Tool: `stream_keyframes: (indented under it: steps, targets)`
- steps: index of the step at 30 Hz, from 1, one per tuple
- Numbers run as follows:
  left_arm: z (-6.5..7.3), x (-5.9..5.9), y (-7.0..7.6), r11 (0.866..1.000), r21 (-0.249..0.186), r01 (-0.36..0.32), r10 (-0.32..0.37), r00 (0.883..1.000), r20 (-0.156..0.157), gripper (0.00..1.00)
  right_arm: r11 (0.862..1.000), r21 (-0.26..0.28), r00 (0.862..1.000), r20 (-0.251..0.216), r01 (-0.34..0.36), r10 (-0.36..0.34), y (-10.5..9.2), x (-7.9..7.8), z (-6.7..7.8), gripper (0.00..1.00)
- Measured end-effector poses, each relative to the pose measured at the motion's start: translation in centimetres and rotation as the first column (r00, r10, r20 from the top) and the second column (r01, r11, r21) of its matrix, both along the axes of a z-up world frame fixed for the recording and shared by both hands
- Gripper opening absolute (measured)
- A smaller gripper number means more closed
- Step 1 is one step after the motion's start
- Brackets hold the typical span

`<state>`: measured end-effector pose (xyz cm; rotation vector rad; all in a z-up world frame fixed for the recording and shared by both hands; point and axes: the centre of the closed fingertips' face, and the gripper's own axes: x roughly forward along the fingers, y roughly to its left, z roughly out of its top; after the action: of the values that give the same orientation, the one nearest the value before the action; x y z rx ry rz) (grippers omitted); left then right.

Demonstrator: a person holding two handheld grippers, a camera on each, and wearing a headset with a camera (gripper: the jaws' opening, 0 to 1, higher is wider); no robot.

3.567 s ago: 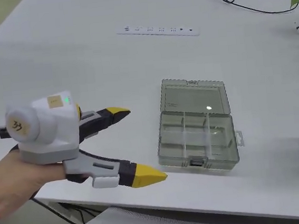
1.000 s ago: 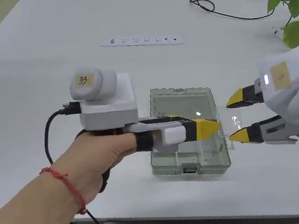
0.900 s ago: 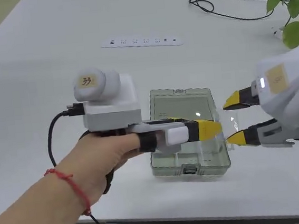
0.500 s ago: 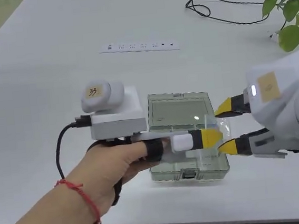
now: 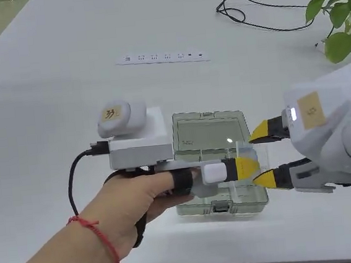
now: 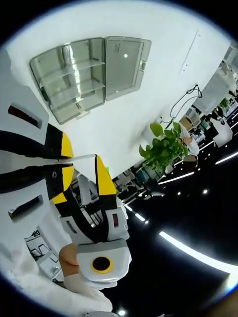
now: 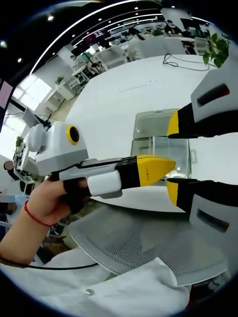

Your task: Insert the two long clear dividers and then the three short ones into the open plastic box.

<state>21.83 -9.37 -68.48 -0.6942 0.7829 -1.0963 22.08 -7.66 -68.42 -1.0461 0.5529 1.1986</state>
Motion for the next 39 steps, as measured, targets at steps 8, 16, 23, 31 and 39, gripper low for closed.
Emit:
stream_keyframes:
  steps: [8,16,23,31,39]
  targets:
    - [-0.2,-0.1,0.0,1.0,0.003,-0.008,0.008,1.0,0.006,0.0,1.0,-0.009,1.0,0.008,-0.011,0.011,0.1,-0.1,-0.1,0.33]
    - [-0.5,0.2,0.4,1.0,0.007,-0.028,0.028,1.0,0.013,0.0,0.999,0.031,1.0,0.001,0.014,-0.014,0.2,0.2,0.6,0.36]
    - [0.4,-0.9,0.4,0.994,0.06,0.092,-0.104,0.964,0.244,0.0,0.988,0.151,0.989,-0.147,0.044,-0.021,0.0,0.0,2.5,0.36]
    - [1.3,-2.3,0.4,0.971,0.115,0.21,-0.239,0.857,0.456,0.0,0.978,0.203,0.94,-0.339,0.04,0.032,-0.9,-0.8,4.2,0.3]
    - [2.0,-3.5,0.6,0.955,0.136,0.264,-0.293,0.773,0.562,0.0,0.975,0.222,0.885,-0.455,0.003,0.101,-0.5,-2.4,4.9,0.2]
